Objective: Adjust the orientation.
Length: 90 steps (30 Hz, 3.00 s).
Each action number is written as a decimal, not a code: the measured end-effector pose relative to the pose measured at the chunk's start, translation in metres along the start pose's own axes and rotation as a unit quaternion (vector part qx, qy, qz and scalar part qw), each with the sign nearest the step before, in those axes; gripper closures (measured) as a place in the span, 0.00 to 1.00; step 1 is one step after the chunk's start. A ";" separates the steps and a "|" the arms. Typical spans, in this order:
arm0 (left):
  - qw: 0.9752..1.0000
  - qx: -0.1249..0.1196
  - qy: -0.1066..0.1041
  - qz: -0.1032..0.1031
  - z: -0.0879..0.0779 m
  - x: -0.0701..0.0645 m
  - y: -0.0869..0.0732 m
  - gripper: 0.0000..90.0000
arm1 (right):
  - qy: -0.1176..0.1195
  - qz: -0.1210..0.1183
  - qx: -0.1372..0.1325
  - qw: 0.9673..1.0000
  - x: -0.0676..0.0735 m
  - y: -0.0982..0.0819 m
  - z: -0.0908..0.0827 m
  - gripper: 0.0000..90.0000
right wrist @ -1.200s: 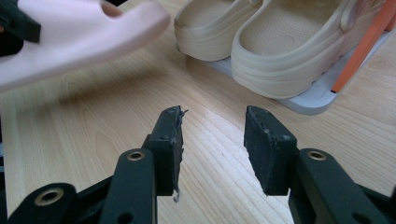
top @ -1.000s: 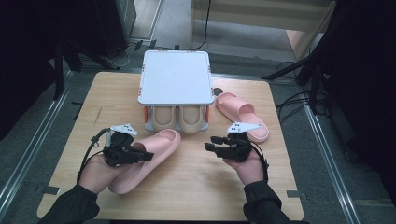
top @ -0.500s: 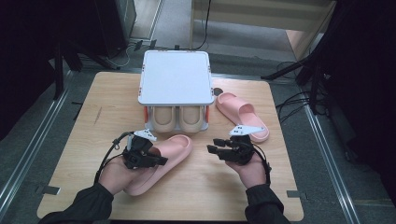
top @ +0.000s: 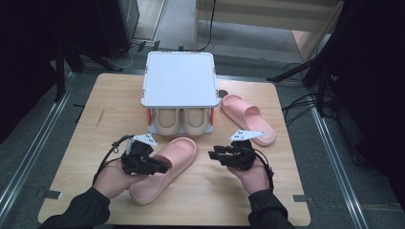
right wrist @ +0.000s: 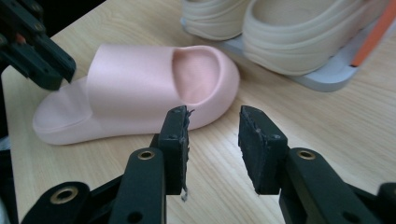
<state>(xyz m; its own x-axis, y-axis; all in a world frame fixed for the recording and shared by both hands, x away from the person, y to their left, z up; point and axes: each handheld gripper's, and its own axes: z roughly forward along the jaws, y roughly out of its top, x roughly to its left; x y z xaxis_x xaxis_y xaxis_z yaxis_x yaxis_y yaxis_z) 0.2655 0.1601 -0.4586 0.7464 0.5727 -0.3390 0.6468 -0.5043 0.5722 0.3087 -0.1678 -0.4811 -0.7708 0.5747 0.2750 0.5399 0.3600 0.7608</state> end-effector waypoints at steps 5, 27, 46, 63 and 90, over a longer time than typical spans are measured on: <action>1.000 -0.020 0.016 -0.017 -0.013 0.017 -0.004 0.94 | 0.009 -0.002 0.001 1.000 0.007 0.000 0.012 0.80; 0.996 -0.001 0.049 -0.076 0.006 0.067 -0.026 0.96 | 0.049 -0.025 0.059 0.997 0.041 -0.004 0.070 0.94; 0.997 0.009 0.017 -0.081 0.007 0.048 -0.037 0.94 | 0.048 -0.014 0.061 0.997 0.033 0.006 0.078 0.97; 0.995 -0.028 0.020 -0.088 -0.013 0.055 -0.034 0.76 | 0.022 -0.015 0.043 0.999 0.017 0.010 0.054 0.85; 0.996 -0.038 0.008 -0.080 -0.020 0.067 -0.029 0.58 | -0.045 0.031 -0.010 0.998 -0.056 0.017 -0.020 0.76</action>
<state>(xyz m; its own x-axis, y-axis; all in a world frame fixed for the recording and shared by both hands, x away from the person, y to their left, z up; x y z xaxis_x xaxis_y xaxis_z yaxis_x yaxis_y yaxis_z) 0.2935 0.2259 -0.4830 0.6319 0.6518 -0.4194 0.7433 -0.3563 0.5662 0.3541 -0.2085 -0.4714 -0.7028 0.6586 0.2688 0.5778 0.3081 0.7558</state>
